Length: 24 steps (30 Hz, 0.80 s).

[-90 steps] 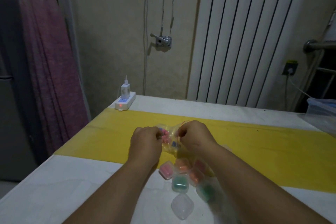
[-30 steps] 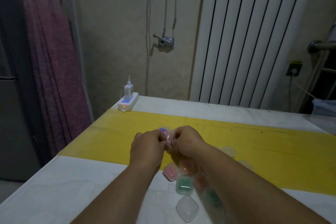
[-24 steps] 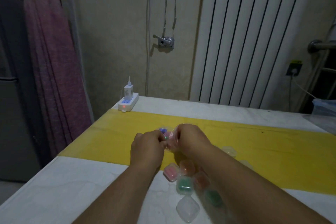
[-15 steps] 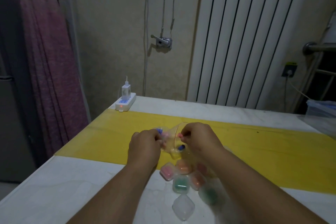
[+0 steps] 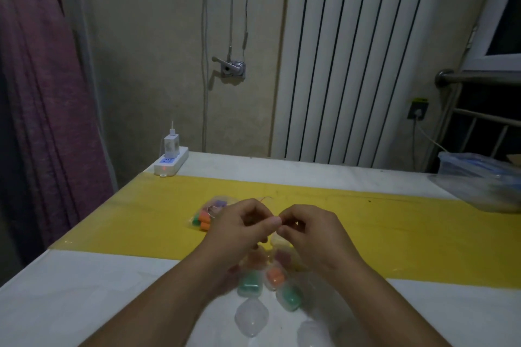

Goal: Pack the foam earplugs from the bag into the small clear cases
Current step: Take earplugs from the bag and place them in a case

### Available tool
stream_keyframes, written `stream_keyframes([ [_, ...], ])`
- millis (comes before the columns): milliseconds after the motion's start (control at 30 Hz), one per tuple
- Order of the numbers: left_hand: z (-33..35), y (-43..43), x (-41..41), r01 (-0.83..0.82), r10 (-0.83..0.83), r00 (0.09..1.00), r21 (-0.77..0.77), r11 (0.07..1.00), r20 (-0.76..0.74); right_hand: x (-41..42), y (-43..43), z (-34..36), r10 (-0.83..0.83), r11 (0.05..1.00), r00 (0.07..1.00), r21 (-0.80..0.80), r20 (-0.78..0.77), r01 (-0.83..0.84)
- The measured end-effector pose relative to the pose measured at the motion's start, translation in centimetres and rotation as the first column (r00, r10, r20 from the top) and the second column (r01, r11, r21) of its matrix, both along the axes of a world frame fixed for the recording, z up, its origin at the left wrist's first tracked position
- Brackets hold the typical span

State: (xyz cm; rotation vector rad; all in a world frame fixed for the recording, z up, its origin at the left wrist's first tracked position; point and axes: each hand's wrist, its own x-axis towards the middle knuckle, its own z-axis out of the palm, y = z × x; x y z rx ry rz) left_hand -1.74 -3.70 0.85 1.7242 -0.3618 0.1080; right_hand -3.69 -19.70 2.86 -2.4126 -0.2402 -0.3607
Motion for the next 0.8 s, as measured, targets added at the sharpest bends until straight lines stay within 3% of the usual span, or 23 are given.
stream_keyframes([
  [200, 0.2, -0.2, 0.1, -0.002, -0.001, 0.999, -0.089, 0.996, -0.037, 0.5, -0.7, -0.4, 0.020, 1.000, 1.000, 0.005, 0.023, -0.020],
  [400, 0.1, 0.0, 0.4, -0.046, 0.028, 0.996, -0.212, 0.976, -0.089, 0.6, -1.6, -1.2, -0.033, 0.967, 0.999, 0.253, 0.010, 0.029],
  [567, 0.0, 0.2, 0.5, -0.094, 0.075, 0.993, -0.228, 0.969, -0.091, 0.1, -1.2, -1.2, 0.061, 0.793, 0.997, 0.609, -0.042, -0.023],
  [733, -0.2, 0.1, 0.5, -0.100, 0.079, 0.992, -0.243, 0.965, -0.097, -0.1, -0.8, -1.2, 0.102, 0.663, 0.991, 0.748, -0.087, -0.002],
  [800, -0.2, 0.1, 0.5, -0.104, 0.079, 0.991, -0.253, 0.962, -0.105, -0.3, -0.8, -1.1, 0.113, 0.662, 0.989, 0.749, -0.095, -0.004],
])
